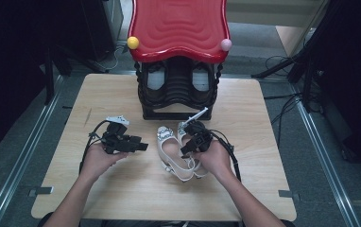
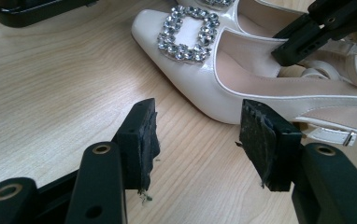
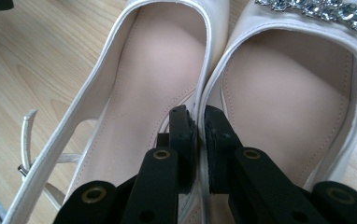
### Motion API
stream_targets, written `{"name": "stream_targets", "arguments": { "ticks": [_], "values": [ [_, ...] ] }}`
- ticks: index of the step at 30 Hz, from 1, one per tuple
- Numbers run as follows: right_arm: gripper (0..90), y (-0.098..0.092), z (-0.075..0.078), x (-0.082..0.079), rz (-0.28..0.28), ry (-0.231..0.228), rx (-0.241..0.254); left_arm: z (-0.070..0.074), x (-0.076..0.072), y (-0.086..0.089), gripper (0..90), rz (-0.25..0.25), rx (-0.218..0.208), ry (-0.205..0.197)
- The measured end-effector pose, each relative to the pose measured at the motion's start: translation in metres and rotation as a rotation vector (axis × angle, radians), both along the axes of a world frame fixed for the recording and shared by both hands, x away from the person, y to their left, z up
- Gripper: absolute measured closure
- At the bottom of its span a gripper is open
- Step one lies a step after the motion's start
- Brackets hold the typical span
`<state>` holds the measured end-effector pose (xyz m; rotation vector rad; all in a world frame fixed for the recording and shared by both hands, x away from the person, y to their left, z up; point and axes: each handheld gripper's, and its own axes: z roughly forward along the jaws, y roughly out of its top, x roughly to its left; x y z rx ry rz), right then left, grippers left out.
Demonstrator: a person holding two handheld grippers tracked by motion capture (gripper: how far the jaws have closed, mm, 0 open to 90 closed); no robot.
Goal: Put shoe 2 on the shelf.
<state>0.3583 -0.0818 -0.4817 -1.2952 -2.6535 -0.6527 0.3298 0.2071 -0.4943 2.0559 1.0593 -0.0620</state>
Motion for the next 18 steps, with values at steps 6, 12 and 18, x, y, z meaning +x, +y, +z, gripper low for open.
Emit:
{"name": "stream_targets", "arguments": {
  "ticks": [6, 12, 18],
  "values": [
    [85.7, -0.005, 0.005, 0.004, 0.022, 0.015, 0.029, 0.001, 0.0, 0.005, 45.4, 0.01, 0.008, -0.01],
    [85.9, -0.009, 0.012, 0.005, 0.078, 0.011, 0.034, 0.003, 0.0, 0.011, 44.2, 0.027, 0.01, -0.024],
    [85.9, -0.007, 0.029, 0.006, 0.152, -0.003, 0.046, 0.004, -0.003, 0.018, 44.0, 0.051, -0.003, -0.024]
  ]
}}
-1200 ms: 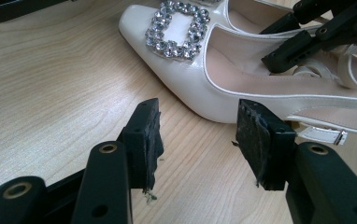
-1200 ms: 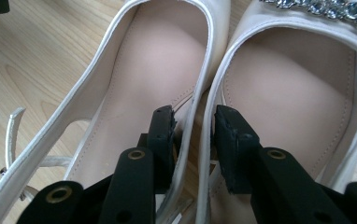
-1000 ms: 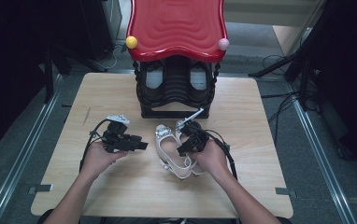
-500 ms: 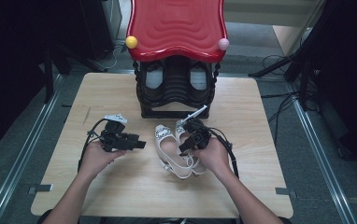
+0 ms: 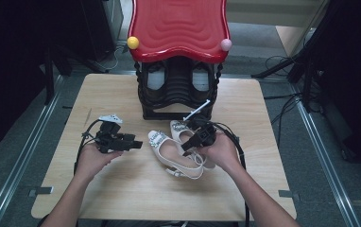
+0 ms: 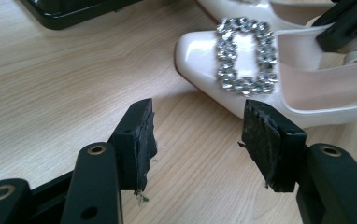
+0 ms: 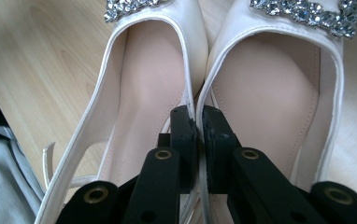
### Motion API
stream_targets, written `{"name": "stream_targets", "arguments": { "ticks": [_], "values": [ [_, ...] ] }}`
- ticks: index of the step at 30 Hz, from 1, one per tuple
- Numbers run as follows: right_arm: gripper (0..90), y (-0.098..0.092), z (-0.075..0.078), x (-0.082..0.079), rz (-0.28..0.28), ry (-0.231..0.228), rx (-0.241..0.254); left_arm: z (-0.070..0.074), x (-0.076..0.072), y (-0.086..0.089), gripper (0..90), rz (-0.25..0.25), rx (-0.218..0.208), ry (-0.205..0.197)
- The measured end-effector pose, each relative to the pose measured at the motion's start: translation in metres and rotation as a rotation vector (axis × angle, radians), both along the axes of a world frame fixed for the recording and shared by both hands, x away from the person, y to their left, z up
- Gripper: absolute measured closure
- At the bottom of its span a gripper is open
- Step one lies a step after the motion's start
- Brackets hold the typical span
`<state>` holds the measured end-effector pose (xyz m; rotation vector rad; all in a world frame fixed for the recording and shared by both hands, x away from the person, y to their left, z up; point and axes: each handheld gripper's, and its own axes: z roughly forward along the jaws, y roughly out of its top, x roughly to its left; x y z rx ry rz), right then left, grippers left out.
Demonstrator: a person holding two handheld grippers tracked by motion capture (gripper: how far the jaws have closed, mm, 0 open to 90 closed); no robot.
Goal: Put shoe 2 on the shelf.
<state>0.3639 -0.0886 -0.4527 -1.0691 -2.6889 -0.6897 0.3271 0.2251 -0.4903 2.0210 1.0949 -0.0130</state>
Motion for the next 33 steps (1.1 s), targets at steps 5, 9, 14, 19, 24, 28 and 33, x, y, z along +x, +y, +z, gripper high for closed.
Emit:
{"name": "stream_targets", "arguments": {
  "ticks": [5, 9, 14, 19, 24, 28, 33],
  "values": [
    [86.0, 0.004, 0.022, 0.004, 0.136, -0.035, 0.005, 0.0, -0.004, 0.01, 43.8, 0.025, -0.005, -0.009],
    [86.0, 0.003, 0.037, 0.012, 0.231, -0.056, 0.022, -0.003, -0.007, 0.02, 43.9, 0.054, -0.013, -0.002],
    [85.9, 0.003, 0.062, 0.016, 0.31, -0.057, 0.075, -0.004, -0.012, 0.03, 43.8, 0.085, -0.023, -0.001],
    [85.9, 0.003, 0.091, 0.019, 0.321, -0.029, 0.166, -0.004, -0.017, 0.036, 43.8, 0.104, -0.026, -0.001],
    [85.9, 0.002, 0.12, 0.018, 0.301, -0.065, 0.238, -0.005, -0.019, 0.038, 43.8, 0.114, -0.025, 0.001],
    [85.9, -0.001, 0.141, 0.019, 0.281, -0.088, 0.304, -0.005, -0.019, 0.039, 43.8, 0.107, -0.022, 0.005],
    [85.9, -0.004, 0.163, 0.021, 0.24, -0.098, 0.358, -0.007, -0.018, 0.037, 43.7, 0.103, -0.014, 0.005]
  ]
}}
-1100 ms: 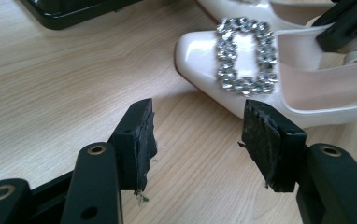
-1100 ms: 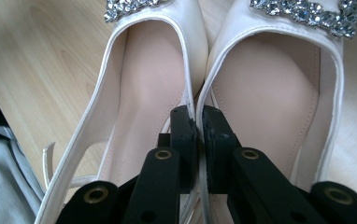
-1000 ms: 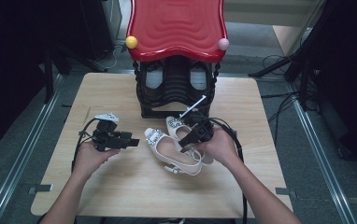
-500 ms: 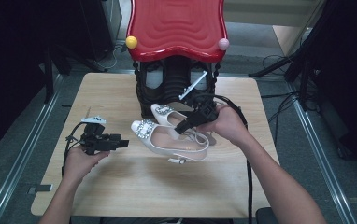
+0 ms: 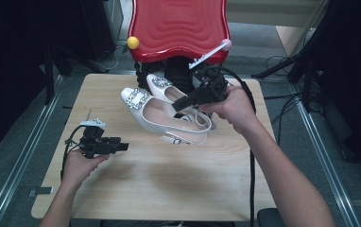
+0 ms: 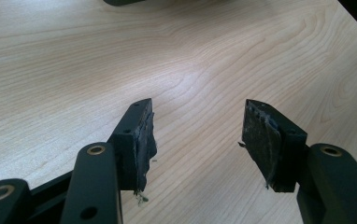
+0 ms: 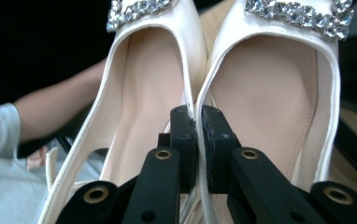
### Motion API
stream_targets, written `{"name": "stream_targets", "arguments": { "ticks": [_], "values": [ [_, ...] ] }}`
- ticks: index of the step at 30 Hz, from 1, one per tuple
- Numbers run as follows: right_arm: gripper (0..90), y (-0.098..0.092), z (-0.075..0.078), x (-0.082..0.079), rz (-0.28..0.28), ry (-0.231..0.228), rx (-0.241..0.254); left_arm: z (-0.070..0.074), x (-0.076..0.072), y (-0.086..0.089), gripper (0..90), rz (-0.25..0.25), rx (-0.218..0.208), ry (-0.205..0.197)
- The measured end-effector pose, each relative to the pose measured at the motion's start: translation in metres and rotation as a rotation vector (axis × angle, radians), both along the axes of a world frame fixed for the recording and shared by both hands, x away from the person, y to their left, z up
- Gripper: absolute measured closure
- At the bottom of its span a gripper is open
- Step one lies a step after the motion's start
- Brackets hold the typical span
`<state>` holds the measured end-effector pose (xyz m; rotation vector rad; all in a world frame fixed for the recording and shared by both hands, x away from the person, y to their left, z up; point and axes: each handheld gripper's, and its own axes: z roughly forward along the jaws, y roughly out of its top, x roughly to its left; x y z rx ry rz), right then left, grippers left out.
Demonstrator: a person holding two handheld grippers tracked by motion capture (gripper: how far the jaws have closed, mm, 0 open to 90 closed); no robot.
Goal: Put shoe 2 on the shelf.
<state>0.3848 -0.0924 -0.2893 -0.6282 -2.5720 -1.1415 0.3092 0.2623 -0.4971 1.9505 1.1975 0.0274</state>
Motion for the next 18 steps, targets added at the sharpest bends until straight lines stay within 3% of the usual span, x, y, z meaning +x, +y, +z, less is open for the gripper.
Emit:
{"name": "stream_targets", "arguments": {
  "ticks": [7, 10, 18],
  "values": [
    [86.0, -0.007, 0.03, 0.003, -0.072, 0.027, 0.115, 0.0, -0.001, -0.002, 43.7, -0.003, -0.002, 0.005],
    [86.1, -0.012, 0.043, 0.006, -0.091, 0.066, 0.169, 0.0, 0.0, -0.002, 43.6, -0.013, 0.005, 0.005],
    [86.2, -0.019, 0.077, 0.008, -0.147, 0.029, 0.221, -0.002, 0.0, -0.005, 43.4, -0.014, 0.008, 0.005]
  ]
}}
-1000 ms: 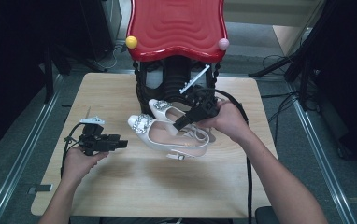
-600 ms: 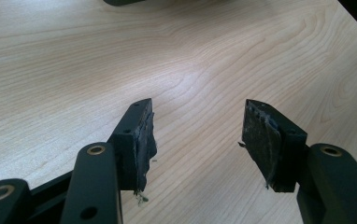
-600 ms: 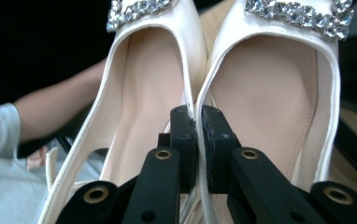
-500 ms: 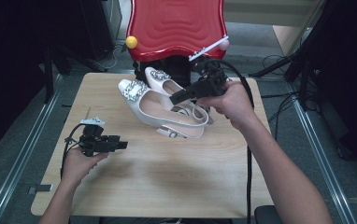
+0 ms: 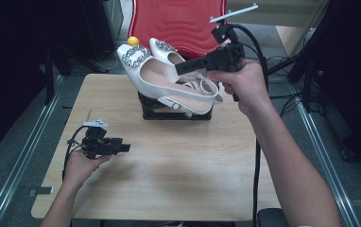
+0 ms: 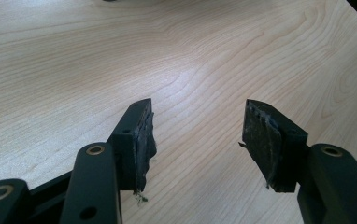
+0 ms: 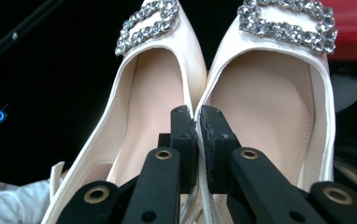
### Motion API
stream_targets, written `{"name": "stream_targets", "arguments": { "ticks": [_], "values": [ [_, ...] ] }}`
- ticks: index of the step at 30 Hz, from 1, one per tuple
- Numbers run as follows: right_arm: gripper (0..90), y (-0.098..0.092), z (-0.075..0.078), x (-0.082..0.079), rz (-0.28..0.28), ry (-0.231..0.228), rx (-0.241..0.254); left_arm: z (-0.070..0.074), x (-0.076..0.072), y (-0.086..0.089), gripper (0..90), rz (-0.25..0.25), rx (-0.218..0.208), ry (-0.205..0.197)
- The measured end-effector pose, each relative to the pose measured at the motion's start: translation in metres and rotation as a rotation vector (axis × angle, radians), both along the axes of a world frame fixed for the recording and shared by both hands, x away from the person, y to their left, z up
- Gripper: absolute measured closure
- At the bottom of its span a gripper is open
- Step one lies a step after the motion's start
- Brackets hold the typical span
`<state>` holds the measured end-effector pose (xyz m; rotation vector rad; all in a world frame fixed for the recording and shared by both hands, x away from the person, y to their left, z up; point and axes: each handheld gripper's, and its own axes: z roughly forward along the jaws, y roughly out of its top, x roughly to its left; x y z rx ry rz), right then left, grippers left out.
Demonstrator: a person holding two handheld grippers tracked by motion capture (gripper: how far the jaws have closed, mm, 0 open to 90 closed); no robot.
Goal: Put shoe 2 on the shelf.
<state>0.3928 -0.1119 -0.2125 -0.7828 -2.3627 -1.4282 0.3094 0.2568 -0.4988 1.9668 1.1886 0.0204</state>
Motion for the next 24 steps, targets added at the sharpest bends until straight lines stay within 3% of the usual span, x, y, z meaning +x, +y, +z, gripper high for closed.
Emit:
{"name": "stream_targets", "arguments": {
  "ticks": [10, 24],
  "values": [
    [86.2, -0.001, 0.036, 0.023, -0.143, -0.037, 0.024, -0.001, 0.001, -0.002, 43.3, -0.009, 0.002, 0.0],
    [86.2, 0.004, 0.056, 0.071, -0.376, -0.01, 0.108, -0.001, 0.004, -0.004, 43.3, -0.029, -0.001, 0.007]
  ]
}}
